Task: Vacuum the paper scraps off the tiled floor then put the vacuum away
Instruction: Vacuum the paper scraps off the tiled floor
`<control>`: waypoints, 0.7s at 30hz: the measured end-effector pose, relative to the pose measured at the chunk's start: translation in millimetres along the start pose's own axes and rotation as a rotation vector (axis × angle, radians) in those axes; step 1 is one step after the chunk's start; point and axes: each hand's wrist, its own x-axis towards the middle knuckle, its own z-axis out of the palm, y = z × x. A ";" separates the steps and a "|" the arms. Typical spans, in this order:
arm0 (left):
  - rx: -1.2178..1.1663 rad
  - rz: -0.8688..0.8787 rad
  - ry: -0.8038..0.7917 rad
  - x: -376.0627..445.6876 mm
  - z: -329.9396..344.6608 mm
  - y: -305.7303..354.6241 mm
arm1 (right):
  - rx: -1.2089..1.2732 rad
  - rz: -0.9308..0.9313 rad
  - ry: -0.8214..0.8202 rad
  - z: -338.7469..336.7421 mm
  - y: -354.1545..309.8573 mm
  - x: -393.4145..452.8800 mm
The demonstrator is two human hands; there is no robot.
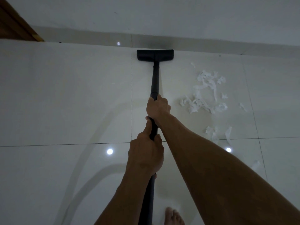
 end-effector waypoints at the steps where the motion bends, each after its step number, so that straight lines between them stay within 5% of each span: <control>1: -0.007 0.005 0.004 1.1 0.2 0.0 | -0.005 -0.002 0.003 -1.1 -0.5 1.1; 21: -0.059 -0.039 -0.087 -12.9 78.3 90.5 | -0.070 0.057 0.029 -121.8 49.5 31.5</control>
